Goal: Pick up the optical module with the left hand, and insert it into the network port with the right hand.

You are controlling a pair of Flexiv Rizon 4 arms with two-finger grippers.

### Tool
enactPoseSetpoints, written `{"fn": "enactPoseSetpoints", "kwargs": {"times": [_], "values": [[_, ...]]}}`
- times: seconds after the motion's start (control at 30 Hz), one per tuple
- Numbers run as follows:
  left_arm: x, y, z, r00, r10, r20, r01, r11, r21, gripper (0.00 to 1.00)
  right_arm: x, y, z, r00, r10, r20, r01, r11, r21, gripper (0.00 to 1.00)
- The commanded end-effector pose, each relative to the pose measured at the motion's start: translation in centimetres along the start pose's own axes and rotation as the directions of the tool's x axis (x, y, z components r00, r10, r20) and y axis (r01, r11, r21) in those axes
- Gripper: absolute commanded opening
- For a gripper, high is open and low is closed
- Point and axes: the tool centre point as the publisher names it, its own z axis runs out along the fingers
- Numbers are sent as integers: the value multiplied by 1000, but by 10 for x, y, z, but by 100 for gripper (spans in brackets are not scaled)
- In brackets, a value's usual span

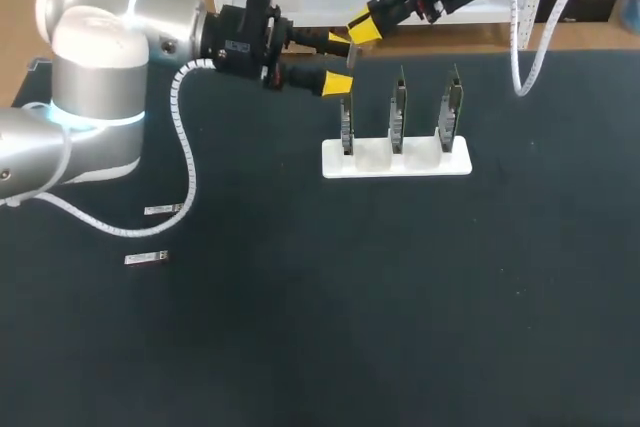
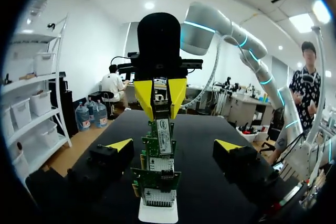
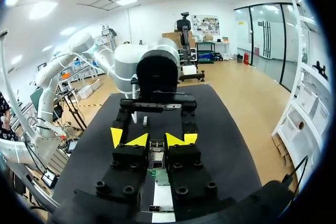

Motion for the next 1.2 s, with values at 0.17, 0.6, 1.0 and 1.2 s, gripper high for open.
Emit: {"fn": "enactPoseSetpoints", "kwargs": {"times": [0.17, 0.6, 1.0, 1.2], "values": [[-5, -1, -9, 996, 48, -80, -51, 998, -36, 100, 1, -1, -4, 1000, -2, -1, 2, 1000, -2, 0], [21, -3, -30, 966, 71, -248, -108, 984, -139, 100, 2, -2, -5, 1000, -2, 0, 2, 1000, -1, 0], [35, 4, -37, 954, 46, -296, -98, 981, -165, 100, 2, -4, -6, 1000, -5, -7, 5, 1000, -3, 0], [44, 9, -38, 943, -21, -332, -45, 981, -190, 100, 2, -4, -7, 1000, -1, -8, 1, 1000, 2, 0]]}}
